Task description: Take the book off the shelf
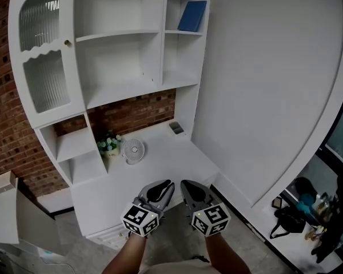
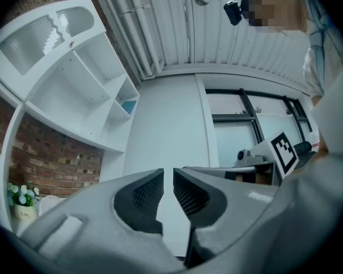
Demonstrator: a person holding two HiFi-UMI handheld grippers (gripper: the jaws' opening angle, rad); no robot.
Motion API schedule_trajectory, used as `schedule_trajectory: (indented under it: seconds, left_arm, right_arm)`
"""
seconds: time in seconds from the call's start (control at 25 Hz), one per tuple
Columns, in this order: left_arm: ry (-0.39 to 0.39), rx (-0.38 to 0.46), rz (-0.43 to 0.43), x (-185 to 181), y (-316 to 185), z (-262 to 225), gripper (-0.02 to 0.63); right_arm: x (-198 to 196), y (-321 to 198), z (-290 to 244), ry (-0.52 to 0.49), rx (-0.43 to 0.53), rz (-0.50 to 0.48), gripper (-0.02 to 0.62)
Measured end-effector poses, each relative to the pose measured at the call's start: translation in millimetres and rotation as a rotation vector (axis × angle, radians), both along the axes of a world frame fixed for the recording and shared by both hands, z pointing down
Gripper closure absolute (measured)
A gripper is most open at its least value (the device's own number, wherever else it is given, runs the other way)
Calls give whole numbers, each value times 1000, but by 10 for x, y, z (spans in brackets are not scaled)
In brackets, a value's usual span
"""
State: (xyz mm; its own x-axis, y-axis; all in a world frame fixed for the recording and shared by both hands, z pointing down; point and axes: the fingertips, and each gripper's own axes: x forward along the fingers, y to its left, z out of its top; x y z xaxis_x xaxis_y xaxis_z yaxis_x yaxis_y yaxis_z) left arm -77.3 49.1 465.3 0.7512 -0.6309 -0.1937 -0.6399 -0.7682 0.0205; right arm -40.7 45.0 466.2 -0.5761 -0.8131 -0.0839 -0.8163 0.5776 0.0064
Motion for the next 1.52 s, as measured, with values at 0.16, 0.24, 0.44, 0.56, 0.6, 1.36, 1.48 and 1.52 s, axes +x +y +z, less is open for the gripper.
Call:
schedule_trajectory:
  seconds: [0.16,0.24,0.44,0.56,0.6,1.36,1.48,1.52]
  left_arm:
    - [-4,-4,-11,-45,-24,20,549]
    - [-1,-7,-19,-90,-41,26,549]
    - [10,-11,-23,-181,-49,24,549]
    - [3,-18,-21,-231,-34,50,577]
    - [1,-20,-21,-249,-32,56,588]
    - [25,-20,-24,-274,-206,31,597]
    - [15,-16,-23,-202,-319,41,597]
    - [12,-17,-25,-177,-367,55,597]
  right_arm:
    - [-14,-20,32,6,-3,16,578]
    - [-44,-24,44,20,1,21,578]
    - [-120,-27,71,32,1,21,578]
    - [-182,-15,78,38,3,21,578]
    - [-201,-14,75,40,4,21,578]
    - [-217,-207,-20,67,24,15,578]
    - [-158,-331,-18,56,27,10,578]
    - [-137,-379,-5,56,26,7,578]
